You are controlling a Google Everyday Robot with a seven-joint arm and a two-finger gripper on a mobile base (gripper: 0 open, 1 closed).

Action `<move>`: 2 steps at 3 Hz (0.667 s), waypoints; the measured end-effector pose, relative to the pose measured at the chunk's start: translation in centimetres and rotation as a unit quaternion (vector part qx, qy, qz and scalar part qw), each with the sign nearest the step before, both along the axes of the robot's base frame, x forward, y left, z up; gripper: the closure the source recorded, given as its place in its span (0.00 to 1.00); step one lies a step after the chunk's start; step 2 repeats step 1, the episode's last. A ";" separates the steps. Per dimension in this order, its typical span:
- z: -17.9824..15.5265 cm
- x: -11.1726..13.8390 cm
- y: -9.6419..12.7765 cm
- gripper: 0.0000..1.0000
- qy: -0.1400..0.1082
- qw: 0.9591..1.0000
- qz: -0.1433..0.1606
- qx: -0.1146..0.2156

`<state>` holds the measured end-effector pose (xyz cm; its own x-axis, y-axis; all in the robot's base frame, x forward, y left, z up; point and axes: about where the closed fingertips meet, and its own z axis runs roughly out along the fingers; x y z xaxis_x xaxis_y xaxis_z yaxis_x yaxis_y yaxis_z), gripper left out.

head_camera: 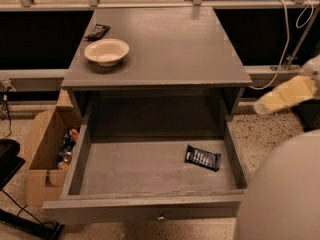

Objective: Place rxbar blueberry into top drawer

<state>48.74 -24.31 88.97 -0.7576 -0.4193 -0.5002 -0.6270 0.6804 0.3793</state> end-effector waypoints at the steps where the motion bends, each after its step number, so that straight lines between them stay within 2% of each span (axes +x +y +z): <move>1: 0.8 -1.8 -2.8 0.00 -0.013 0.997 0.028 0.066; 2: 0.8 -1.8 -2.8 0.00 -0.013 0.997 0.028 0.066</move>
Offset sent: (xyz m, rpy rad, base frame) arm 0.0000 0.0000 0.0000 0.0000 0.0000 0.0000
